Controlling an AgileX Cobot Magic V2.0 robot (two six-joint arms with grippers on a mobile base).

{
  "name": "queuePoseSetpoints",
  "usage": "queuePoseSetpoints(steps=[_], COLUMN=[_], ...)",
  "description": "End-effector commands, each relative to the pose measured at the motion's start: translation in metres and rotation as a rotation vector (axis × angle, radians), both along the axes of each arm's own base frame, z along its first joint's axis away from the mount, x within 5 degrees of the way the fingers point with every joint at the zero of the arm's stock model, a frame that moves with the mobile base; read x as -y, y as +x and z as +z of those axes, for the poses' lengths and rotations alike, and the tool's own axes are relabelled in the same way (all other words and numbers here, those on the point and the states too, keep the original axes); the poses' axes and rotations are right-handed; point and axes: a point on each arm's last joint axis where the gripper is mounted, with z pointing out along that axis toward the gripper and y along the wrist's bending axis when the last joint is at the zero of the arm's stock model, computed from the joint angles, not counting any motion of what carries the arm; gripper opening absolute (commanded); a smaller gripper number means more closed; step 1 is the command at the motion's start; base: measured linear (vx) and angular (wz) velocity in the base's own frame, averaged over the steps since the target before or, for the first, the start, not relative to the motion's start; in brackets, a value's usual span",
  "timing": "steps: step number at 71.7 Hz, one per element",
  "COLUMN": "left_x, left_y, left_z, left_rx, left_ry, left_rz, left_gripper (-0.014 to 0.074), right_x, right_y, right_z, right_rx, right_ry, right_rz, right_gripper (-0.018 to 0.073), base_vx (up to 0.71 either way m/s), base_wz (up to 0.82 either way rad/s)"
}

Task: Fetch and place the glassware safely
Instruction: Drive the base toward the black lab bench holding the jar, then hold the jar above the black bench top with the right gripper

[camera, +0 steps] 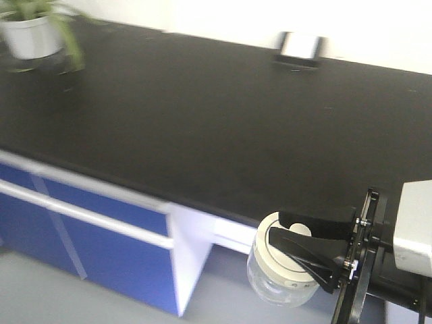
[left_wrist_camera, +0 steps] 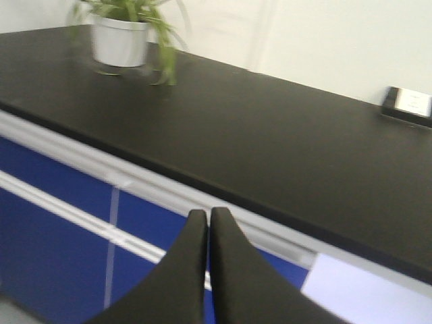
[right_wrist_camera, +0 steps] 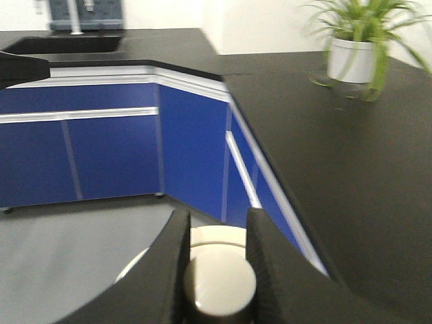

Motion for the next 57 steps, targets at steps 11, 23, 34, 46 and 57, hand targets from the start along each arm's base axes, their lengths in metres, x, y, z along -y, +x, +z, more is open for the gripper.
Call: queuePoseSetpoints(steps=[11,23,34,46,57], left_x=[0.0016,0.0016,0.0016,0.0016,0.0016], left_y=[0.0002,0.0002,0.0002,0.0002,0.0002], left_z=[0.0139,0.0139,0.0139,0.0139,0.0139], left_rx=[0.078,0.078,0.078,0.078,0.078], left_ry=[-0.006,-0.006,-0.006,-0.006,-0.006], left_rz=[-0.017,-0.017,-0.017,-0.017,-0.017], left_gripper=[-0.0007,-0.0007,-0.0007,-0.0007,-0.0007], right_x=[-0.0004,-0.0004,-0.0004,-0.0004,-0.0004], right_y=[0.0002,0.0002,0.0002,0.0002,0.0002], right_z=[0.0154,0.0154,0.0154,0.0154,0.0154], right_rx=[0.040,0.040,0.040,0.040,0.040], right_ry=[0.079,0.079,0.079,0.079,0.079], right_rz=[0.007,0.007,0.007,0.007,0.007], right_gripper=[-0.0001,-0.0001,-0.0001,-0.0001,-0.0001], base_vx=[0.17,0.16,0.13,0.11,0.10], base_wz=[-0.67,-0.62,-0.52,-0.39,-0.21])
